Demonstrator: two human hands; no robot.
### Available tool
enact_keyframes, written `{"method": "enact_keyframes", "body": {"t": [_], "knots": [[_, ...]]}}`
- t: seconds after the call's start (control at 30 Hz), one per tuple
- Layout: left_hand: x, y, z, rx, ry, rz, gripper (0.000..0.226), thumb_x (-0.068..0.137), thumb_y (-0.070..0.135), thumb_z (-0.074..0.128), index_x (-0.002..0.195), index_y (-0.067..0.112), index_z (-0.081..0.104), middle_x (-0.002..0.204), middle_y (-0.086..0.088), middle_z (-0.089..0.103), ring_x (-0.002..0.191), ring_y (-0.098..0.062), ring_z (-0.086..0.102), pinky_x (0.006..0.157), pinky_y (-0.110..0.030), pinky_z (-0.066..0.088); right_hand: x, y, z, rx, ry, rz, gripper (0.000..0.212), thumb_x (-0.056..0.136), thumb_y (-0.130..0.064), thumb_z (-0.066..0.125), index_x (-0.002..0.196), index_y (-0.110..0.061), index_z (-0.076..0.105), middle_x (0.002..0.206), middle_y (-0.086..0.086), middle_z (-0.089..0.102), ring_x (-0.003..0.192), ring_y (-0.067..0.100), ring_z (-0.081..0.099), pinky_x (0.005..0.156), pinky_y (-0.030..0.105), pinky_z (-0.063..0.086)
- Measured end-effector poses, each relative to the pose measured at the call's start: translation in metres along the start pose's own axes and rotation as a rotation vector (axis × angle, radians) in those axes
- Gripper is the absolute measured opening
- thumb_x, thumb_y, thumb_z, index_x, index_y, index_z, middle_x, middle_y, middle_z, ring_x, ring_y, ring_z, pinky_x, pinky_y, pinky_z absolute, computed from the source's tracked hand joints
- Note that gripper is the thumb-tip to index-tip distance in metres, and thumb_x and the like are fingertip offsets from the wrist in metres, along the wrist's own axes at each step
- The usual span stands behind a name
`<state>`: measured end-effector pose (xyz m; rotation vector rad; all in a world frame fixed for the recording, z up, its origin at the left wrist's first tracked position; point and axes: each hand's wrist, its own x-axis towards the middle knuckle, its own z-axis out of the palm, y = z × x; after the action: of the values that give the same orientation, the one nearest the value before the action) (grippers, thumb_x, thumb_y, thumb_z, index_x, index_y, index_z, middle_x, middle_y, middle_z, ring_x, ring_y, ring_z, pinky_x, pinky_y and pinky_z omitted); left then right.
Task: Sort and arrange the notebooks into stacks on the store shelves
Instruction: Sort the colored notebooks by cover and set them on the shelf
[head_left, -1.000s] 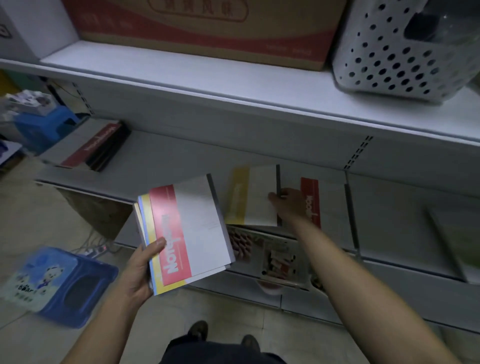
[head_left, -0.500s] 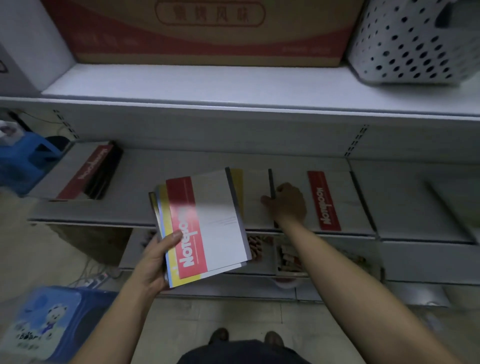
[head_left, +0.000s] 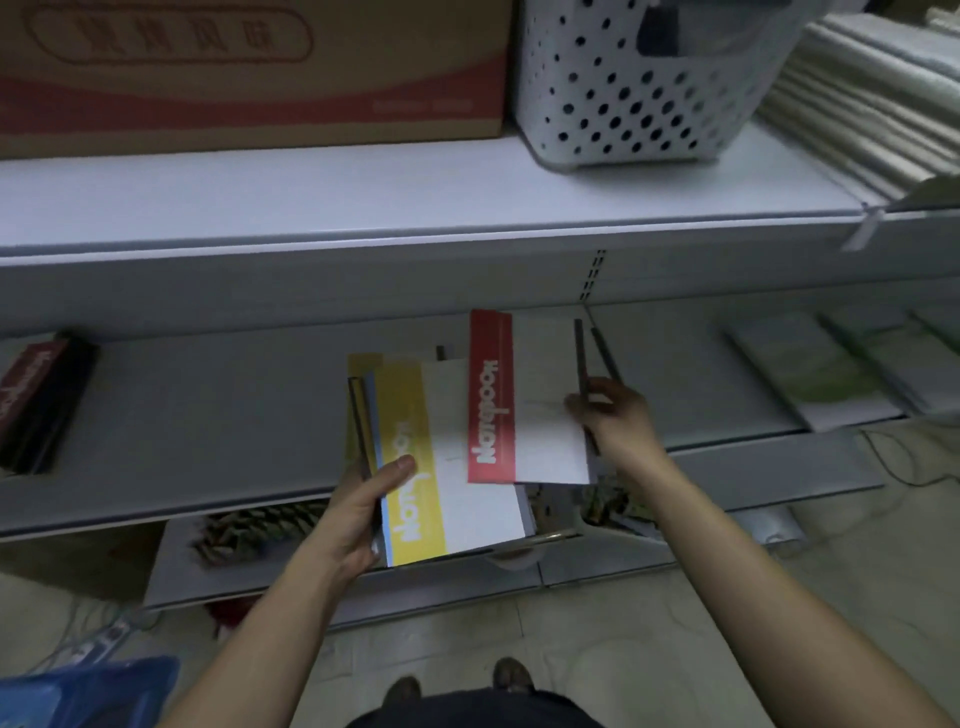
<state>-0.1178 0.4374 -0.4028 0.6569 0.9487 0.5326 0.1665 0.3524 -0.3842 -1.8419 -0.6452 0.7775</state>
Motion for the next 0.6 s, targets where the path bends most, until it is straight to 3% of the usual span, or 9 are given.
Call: {"method": "enact_keyframes", "body": {"t": [0.07,0.13,0.17,0.23,0.3,0.43,0.53,0.6], "knots": [[0.004,-0.005,0.005,0.008,0.012,-0.008,0.078,0.069,0.014,0.089,0.138,-0.002,0.057,0.109,-0.027,0.074,0.084,-0.036,0.077,0.067,-0.047,0.063,0.027,0.004,-0.030,-0.056,0.079,0.000,0.020,0.091,-0.018,0.072,0.110,-0.012,0.069,0.111,0.010,0.071,0.095,0.028,0.069,0.072,0.028,0.052],[0.005,-0.009,0.007,-0.015,0.033,0.004,0.082,0.069,0.015,0.090,0.141,0.001,0.055,0.112,-0.027,0.073,0.086,-0.037,0.077,0.067,-0.047,0.062,0.050,0.006,-0.049,-0.102,0.091,0.008,0.016,0.090,-0.016,0.073,0.106,-0.013,0.070,0.111,0.011,0.069,0.096,0.028,0.067,0.081,0.033,0.053],[0.006,-0.011,0.008,-0.027,0.048,0.011,0.081,0.071,0.015,0.089,0.143,0.002,0.054,0.115,-0.027,0.073,0.087,-0.037,0.077,0.067,-0.047,0.062,0.060,0.008,-0.053,-0.135,0.078,0.019,0.020,0.090,-0.017,0.074,0.109,-0.011,0.070,0.113,0.012,0.069,0.097,0.028,0.066,0.086,0.035,0.054],[0.003,-0.015,0.016,-0.046,0.062,0.020,0.056,0.085,0.013,0.075,0.138,0.005,0.057,0.107,-0.021,0.076,0.083,-0.031,0.078,0.061,-0.041,0.062,0.077,0.013,-0.057,-0.213,0.066,0.046,0.033,0.089,-0.021,0.075,0.119,-0.008,0.070,0.120,0.013,0.068,0.105,0.029,0.067,0.094,0.039,0.055],[0.000,-0.018,0.025,-0.040,0.074,0.019,0.024,0.097,0.009,0.060,0.121,0.012,0.062,0.082,-0.004,0.080,0.067,-0.015,0.077,0.049,-0.029,0.059,0.087,0.017,-0.056,-0.317,0.066,0.042,0.041,0.089,-0.024,0.075,0.125,-0.007,0.067,0.123,0.013,0.068,0.109,0.031,0.066,0.091,0.030,0.051],[-0.002,-0.019,0.038,-0.052,0.130,0.018,0.029,0.101,0.010,0.058,0.129,0.006,0.060,0.078,-0.001,0.080,0.065,-0.014,0.076,0.046,-0.026,0.057,0.095,0.025,-0.049,-0.504,0.105,0.000,0.046,0.089,-0.032,0.074,0.129,-0.010,0.064,0.122,0.013,0.070,0.105,0.028,0.068,0.082,0.026,0.050],[-0.002,-0.019,0.047,-0.038,0.138,0.028,0.011,0.103,0.008,0.052,0.107,0.011,0.063,0.063,0.008,0.075,0.052,-0.004,0.071,0.040,-0.020,0.052,0.093,0.028,-0.047,-0.673,0.120,-0.004,0.048,0.089,-0.043,0.073,0.126,-0.013,0.066,0.120,0.009,0.070,0.101,0.026,0.068,0.079,0.030,0.053],[-0.007,-0.015,0.058,-0.034,0.110,0.041,0.014,0.104,0.008,0.051,0.096,0.015,0.060,0.057,0.011,0.072,0.047,-0.001,0.067,0.037,-0.018,0.049,0.086,0.027,-0.046,-0.716,0.168,-0.017,0.053,0.089,-0.049,0.069,0.132,-0.018,0.062,0.127,0.007,0.063,0.104,0.026,0.065,0.081,0.033,0.052]]}}
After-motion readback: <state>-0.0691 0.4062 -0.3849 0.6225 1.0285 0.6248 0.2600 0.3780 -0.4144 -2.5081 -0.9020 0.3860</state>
